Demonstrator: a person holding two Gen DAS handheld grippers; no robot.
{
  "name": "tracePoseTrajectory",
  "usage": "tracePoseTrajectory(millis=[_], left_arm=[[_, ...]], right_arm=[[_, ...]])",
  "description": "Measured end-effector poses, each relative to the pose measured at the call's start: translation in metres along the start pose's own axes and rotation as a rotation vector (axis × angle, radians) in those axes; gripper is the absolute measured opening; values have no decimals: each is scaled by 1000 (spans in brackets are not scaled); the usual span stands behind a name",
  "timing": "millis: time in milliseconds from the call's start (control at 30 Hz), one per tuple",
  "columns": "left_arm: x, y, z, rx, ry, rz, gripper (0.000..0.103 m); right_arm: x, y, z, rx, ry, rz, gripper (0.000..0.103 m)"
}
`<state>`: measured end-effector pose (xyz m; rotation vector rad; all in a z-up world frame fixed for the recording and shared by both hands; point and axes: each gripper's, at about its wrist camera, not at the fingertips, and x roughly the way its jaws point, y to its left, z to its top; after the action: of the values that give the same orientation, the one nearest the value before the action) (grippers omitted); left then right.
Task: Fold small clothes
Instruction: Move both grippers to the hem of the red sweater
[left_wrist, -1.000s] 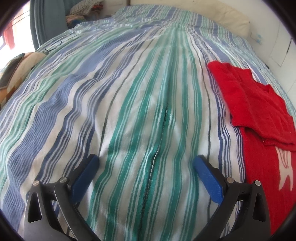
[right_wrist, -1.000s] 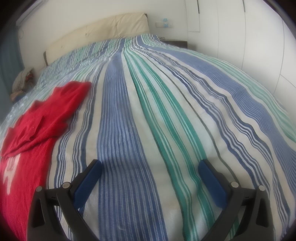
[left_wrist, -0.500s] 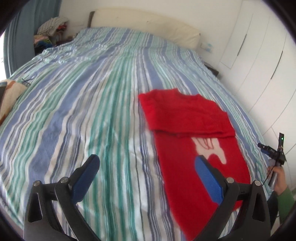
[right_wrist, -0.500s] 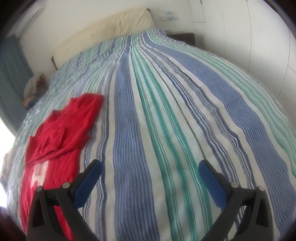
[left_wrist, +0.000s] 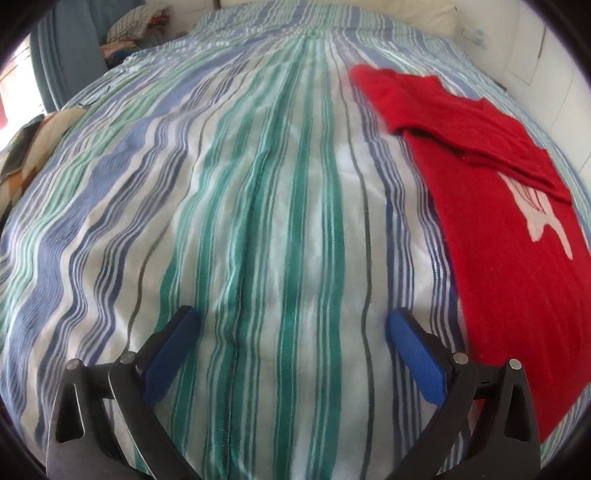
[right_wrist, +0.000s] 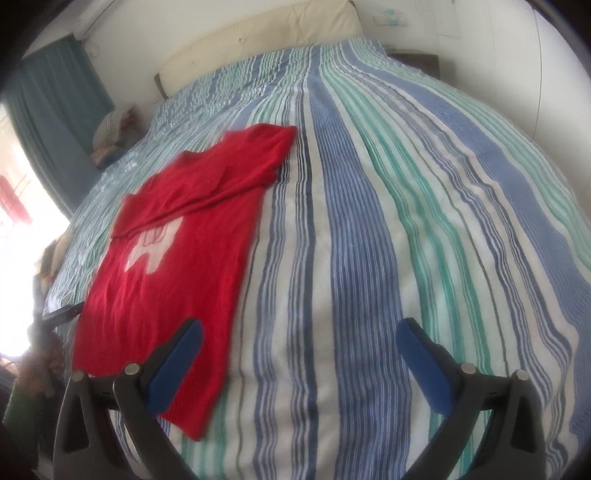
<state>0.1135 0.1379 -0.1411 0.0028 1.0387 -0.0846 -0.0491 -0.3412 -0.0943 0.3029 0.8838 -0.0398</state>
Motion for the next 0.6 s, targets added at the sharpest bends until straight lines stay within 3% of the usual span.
tracePoseTrajectory(millis=[100,200,300,400,467,600], left_arm=[[-3,1,-7,37,-15,-30,103],[-16,2,-9,65,20,-43,102],[-55,12,-19,-7,-2,-208,102],[-84,-5,-41,50,-26,-323,102],[-86,-28,-53,84,3,-377,102],[-75,-62,-66,105,30,-346,101]], right_arm=[[2,15,-6,-18,-5,18,103],[8,27,-7,-33,11,41,103],[10,35,-8,-52,60,43,103],[2,44,-14,-75,107,79,103],[-4,50,-23,-94,138,111,103],[7,61,-42,-77,220,183,103]])
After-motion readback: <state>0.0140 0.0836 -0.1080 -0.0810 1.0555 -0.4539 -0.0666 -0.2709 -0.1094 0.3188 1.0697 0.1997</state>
